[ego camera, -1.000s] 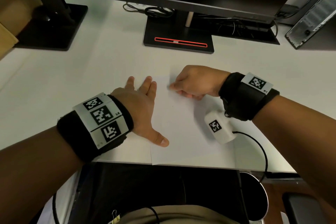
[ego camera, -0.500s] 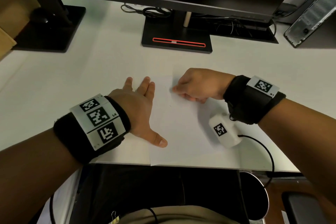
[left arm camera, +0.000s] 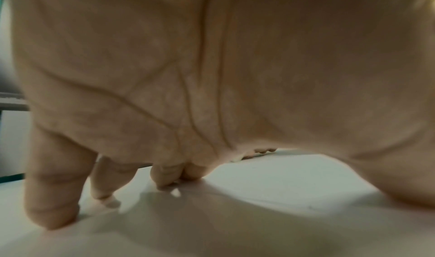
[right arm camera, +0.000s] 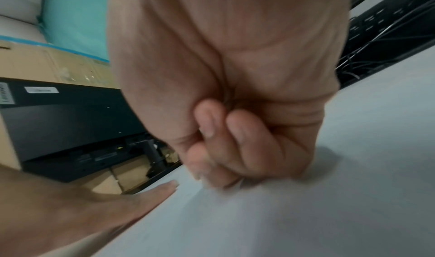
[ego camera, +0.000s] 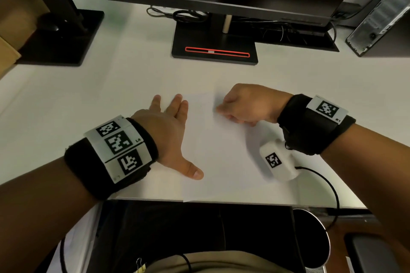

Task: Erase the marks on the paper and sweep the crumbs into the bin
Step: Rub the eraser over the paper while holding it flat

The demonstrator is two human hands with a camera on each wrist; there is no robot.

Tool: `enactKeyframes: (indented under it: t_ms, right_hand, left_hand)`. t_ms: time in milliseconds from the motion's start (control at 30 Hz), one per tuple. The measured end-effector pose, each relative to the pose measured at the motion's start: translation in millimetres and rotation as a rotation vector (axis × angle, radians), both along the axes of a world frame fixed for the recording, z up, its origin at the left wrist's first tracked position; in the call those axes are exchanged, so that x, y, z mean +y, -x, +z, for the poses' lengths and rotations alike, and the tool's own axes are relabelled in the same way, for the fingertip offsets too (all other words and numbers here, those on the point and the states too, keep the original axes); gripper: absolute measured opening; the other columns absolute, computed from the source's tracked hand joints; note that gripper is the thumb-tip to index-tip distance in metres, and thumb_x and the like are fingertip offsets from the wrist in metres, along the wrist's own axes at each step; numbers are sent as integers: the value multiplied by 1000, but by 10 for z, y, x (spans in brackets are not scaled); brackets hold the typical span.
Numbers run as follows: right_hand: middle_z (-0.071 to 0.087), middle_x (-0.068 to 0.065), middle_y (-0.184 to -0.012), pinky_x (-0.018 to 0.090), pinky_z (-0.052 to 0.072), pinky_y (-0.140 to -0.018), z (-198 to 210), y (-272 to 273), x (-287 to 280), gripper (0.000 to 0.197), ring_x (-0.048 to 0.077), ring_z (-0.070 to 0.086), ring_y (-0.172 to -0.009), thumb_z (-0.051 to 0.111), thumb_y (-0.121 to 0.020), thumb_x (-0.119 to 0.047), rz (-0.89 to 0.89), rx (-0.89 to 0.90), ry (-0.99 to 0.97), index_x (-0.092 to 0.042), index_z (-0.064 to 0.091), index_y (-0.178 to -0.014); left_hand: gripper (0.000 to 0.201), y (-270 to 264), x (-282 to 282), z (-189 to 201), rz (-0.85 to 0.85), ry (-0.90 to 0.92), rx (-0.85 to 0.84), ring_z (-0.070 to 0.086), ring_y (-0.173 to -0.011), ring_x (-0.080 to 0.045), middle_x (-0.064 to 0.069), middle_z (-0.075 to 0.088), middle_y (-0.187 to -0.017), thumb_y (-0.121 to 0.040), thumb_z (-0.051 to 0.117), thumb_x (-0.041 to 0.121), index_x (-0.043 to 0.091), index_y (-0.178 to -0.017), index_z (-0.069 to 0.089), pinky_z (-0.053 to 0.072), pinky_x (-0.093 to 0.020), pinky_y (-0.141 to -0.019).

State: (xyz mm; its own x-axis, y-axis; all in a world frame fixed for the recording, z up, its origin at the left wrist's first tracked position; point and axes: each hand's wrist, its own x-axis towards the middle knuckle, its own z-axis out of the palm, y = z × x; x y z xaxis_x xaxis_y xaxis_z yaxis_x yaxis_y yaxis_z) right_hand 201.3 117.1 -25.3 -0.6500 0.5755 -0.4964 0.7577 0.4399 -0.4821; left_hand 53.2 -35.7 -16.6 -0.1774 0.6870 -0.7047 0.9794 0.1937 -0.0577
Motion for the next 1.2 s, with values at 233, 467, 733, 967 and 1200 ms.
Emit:
enactKeyframes:
  t_ms: [233, 467, 733, 967, 1200]
  right_hand:
    - [51, 3, -53, 26, 40, -47, 39, -154, 90, 43, 20, 42, -46, 55, -99, -32, -54, 10, -25, -11, 56, -60]
    - [50, 4, -53, 24, 39, -45, 12, -331, 162, 44, 17, 40, -39, 54, -99, -30, -129, 12, -55, -11, 54, -60]
    - [44, 4, -52, 25, 30, -46, 57, -599, 360, 41, 17, 32, -45, 55, -100, -25, -465, 195, 60, -10, 50, -62]
    - [63, 8, -72, 27, 52, -51, 133, -643, 43, 30, 16, 57, -51, 57, -102, -31, -801, 658, 681, -12, 56, -78]
    - [68, 31, -121, 46, 53, -101, -139, -290, -447, 36, 40, 66, -119, 49, -106, -30, -608, 574, 1152, 0, 60, -90]
  left_hand:
    - [158, 9, 0, -15, -9, 2, 3, -23, -148, -39, 0, -40, -157, -48, 54, 99, 16, -150, -33, 24, -54, -119]
    - [158, -1, 11, -16, -11, 5, 6, -22, -148, -40, 1, -41, -156, -48, 54, 100, 16, -150, -33, 24, -55, -119]
    - [159, 7, 3, -21, -17, 4, 3, -23, -148, -39, 1, -42, -156, -46, 53, 100, 17, -149, -34, 26, -54, -118]
    - [159, -30, 37, 7, -19, 27, 18, -21, -148, -42, 0, -42, -156, -48, 55, 99, 15, -149, -34, 27, -54, -118]
    - [160, -43, 56, 5, -22, 24, 36, -19, -149, -42, -3, -39, -157, -47, 57, 98, 14, -150, -33, 24, -54, -118]
